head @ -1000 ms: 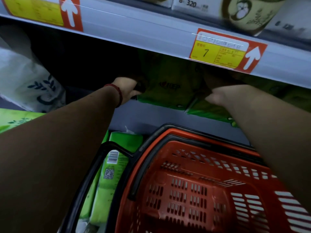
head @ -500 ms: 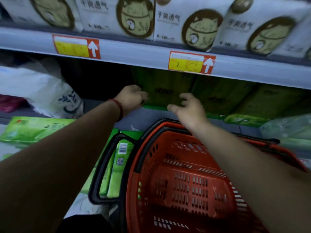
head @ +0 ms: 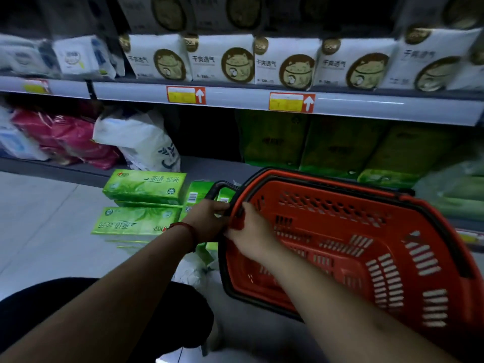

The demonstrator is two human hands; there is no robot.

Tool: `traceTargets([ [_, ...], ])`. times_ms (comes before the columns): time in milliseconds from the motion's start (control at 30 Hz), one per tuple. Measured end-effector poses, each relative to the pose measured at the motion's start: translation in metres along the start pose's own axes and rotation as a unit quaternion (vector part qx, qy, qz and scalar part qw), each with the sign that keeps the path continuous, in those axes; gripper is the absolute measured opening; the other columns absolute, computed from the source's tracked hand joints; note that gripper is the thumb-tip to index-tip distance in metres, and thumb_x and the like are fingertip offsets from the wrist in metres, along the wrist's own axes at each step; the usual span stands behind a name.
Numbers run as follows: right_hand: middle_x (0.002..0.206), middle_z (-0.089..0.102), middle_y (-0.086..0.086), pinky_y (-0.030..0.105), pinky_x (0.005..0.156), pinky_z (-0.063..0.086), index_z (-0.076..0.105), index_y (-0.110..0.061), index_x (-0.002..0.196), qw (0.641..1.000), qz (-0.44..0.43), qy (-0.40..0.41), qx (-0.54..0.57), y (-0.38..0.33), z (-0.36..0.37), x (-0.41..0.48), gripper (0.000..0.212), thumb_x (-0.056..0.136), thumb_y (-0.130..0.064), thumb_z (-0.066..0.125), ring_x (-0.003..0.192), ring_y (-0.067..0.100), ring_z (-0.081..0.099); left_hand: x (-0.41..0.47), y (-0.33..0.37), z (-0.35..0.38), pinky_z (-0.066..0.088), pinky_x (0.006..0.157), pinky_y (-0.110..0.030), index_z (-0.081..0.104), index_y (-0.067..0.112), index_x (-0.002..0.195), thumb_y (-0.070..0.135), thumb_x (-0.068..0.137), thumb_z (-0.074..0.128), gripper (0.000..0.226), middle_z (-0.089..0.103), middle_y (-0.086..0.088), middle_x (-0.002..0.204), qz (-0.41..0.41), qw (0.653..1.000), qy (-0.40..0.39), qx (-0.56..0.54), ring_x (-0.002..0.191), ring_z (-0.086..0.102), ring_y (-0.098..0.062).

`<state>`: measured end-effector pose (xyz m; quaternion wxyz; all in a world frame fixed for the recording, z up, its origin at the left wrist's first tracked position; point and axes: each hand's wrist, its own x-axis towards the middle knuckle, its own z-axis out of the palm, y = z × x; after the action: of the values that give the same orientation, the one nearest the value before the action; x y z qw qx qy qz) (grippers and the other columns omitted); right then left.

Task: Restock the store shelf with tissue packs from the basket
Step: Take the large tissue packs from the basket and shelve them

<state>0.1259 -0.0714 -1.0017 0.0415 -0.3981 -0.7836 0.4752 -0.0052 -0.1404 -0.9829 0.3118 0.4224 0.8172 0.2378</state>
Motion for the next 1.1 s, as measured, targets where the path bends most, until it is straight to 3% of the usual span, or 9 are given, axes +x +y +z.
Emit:
traceTargets([
  [100,0.137,0.061,0.010,0.036,0.095,0.050,0.044,-0.021,0.146,1.000,-0.001,-0.002,0.009,0.009,0.010,-0.010,0.060,0.092,-0.019,0.070,0.125,0.033,0.059,-0.001,0.001,0.011,0.061,0.082,-0.049,0.078,0.013,0.093,0.011,0.083,0.070,0.013,0.076,-0.009,0.093,-0.020,0.998,0.029,-0.051,0.092,0.072,-0.031],
  [367,0.152,0.052,0.010,0.034,0.108,0.040,0.021,-0.024,0.163,0.993,0.033,0.104,0.049,0.050,-0.025,-0.030,0.078,0.099,-0.022,0.065,0.137,0.031,0.049,0.021,0.049,0.050,0.060,0.085,-0.038,0.067,0.018,0.104,-0.006,0.095,0.057,0.027,0.068,-0.009,0.103,-0.058,0.976,-0.045,-0.203,0.094,0.067,-0.023],
  [500,0.152,0.054,0.008,0.029,0.109,0.038,0.025,-0.028,0.162,0.983,0.073,0.145,0.083,0.083,-0.063,-0.042,0.074,0.100,-0.023,0.064,0.139,0.029,0.049,0.032,0.094,0.085,0.053,0.067,-0.031,0.065,0.023,0.086,-0.006,0.098,0.053,0.034,0.065,-0.012,0.094,-0.041,0.970,-0.088,-0.223,0.085,0.062,-0.022],
  [600,0.151,0.056,0.005,0.029,0.112,0.038,0.034,-0.030,0.159,0.971,0.097,0.184,0.114,0.112,-0.097,-0.054,0.068,0.099,-0.020,0.064,0.138,0.027,0.051,0.043,0.127,0.121,0.056,0.058,-0.019,0.066,0.021,0.093,-0.012,0.096,0.053,0.035,0.075,0.006,0.085,-0.037,0.957,-0.138,-0.253,0.068,0.071,-0.005],
  [667,0.152,0.054,0.004,0.030,0.113,0.038,0.037,-0.030,0.158,0.964,0.118,0.203,0.126,0.135,-0.121,-0.064,0.065,0.100,-0.018,0.062,0.139,0.026,0.050,0.047,0.150,0.145,0.057,0.067,-0.016,0.065,0.013,0.113,-0.018,0.093,0.050,0.040,0.074,0.010,0.099,-0.022,0.950,-0.183,-0.253,0.087,0.073,-0.006],
  [733,0.154,0.052,0.003,0.032,0.114,0.037,0.037,-0.033,0.158,0.956,0.139,0.222,0.132,0.157,-0.145,-0.077,0.062,0.102,-0.018,0.059,0.140,0.026,0.049,0.051,0.172,0.171,0.056,0.087,-0.022,0.058,0.010,0.136,-0.020,0.091,0.047,0.055,0.067,0.005,0.126,-0.006,0.939,-0.227,-0.257,0.116,0.066,-0.016],
  [800,0.152,0.054,0.002,0.033,0.113,0.039,0.038,-0.035,0.157,0.948,0.164,0.245,0.123,0.179,-0.168,-0.092,0.058,0.103,-0.020,0.056,0.138,0.027,0.051,0.051,0.196,0.196,0.049,0.101,-0.031,0.048,0.012,0.149,-0.017,0.091,0.047,0.064,0.058,0.004,0.144,0.012,0.927,-0.271,-0.259,0.130,0.058,-0.020],
  [967,0.129,0.070,0.008,0.035,0.101,0.049,0.058,-0.023,0.139,0.934,0.215,0.277,0.067,0.227,-0.227,-0.128,0.040,0.099,-0.023,0.062,0.119,0.030,0.064,0.051,0.246,0.252,0.040,0.099,-0.036,0.063,0.010,0.129,-0.006,0.098,0.052,0.037,0.058,-0.005,0.128,0.058,0.908,-0.304,-0.281,0.115,0.051,-0.021],
  [1100,0.128,0.069,0.012,0.044,0.105,0.050,0.055,-0.019,0.142,0.921,0.243,0.298,0.070,0.242,-0.253,-0.146,0.043,0.099,-0.018,0.062,0.119,0.033,0.064,0.045,0.269,0.261,0.043,0.115,-0.041,0.043,0.009,0.150,0.004,0.099,0.060,0.054,0.056,-0.007,0.144,0.054,0.910,-0.295,-0.285,0.129,0.056,-0.021],
])
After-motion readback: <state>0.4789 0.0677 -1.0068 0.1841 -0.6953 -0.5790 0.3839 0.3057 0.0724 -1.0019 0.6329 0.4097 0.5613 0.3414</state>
